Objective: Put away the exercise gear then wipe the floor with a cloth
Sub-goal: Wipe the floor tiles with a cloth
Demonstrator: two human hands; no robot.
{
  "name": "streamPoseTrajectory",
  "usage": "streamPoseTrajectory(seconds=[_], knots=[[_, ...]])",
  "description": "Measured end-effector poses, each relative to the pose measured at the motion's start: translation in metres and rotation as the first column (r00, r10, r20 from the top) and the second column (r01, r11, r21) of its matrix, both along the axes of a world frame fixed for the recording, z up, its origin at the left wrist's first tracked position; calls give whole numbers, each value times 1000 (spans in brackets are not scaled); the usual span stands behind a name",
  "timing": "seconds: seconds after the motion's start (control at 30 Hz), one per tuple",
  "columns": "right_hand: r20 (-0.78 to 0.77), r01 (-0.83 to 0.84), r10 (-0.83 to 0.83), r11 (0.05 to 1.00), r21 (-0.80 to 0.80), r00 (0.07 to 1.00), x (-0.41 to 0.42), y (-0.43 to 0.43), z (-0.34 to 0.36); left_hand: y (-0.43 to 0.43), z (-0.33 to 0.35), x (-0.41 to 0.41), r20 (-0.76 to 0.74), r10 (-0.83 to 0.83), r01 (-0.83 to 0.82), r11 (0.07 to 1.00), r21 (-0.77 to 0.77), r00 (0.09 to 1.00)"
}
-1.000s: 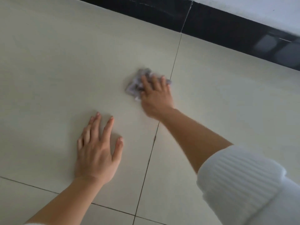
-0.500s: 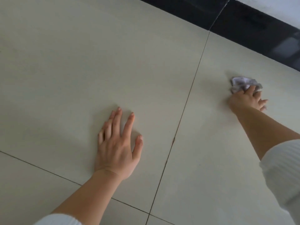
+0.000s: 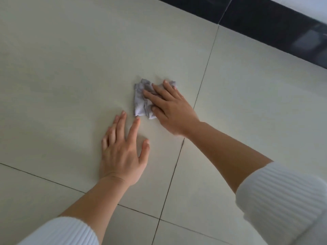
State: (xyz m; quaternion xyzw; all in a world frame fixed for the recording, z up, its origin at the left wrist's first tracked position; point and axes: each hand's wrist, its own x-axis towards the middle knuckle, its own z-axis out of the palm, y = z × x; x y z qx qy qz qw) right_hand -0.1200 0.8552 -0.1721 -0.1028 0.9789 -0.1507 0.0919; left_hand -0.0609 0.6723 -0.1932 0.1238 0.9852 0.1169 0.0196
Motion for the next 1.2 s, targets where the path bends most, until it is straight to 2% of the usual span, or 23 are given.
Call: streamPoseTrajectory(seconds=[0.07,0.1,0.17,0.23,0.3,0.37,0.4,0.47,0.63,0.8,0.93,1.07,1.13,1.2], knots=[[-26,-11,11,1000,15,1000,32,18,-3,0,0,0,11,2,-2,1000,5,1000],[-28,55,-54,998,34,998,48,28,-4,0,0,0,18,3,-3,1000,9,1000],[-17,301,-301,951,69,953,80,50,-3,0,1,0,25,-2,2,1000,9,1000],[9,564,-567,820,96,824,109,68,-2,0,0,1,24,-13,13,1000,7,1000],[27,744,-752,657,122,659,129,75,0,0,-1,1,21,-20,19,1000,12,1000],[64,843,-852,523,122,520,142,67,5,1,-1,1,25,-27,26,999,20,999],[90,862,-871,491,124,483,148,58,9,1,-1,1,29,-32,32,999,21,999],[145,845,-853,519,127,502,160,33,18,1,-1,1,34,-42,41,999,30,999],[245,702,-695,709,71,676,203,-36,42,0,1,0,74,-75,68,994,83,994],[265,514,-556,831,215,788,251,-78,44,-1,6,2,102,-95,81,988,131,990],[241,378,-444,884,276,863,286,-64,34,-3,4,0,109,-105,89,986,140,989],[146,456,-546,797,396,825,288,-20,31,-4,8,0,171,-157,147,987,68,973],[211,540,-638,752,379,740,273,2,25,-6,13,-10,323,-178,151,983,108,929],[234,688,-752,659,304,617,243,12,23,-21,20,-16,429,-222,141,967,212,876]])
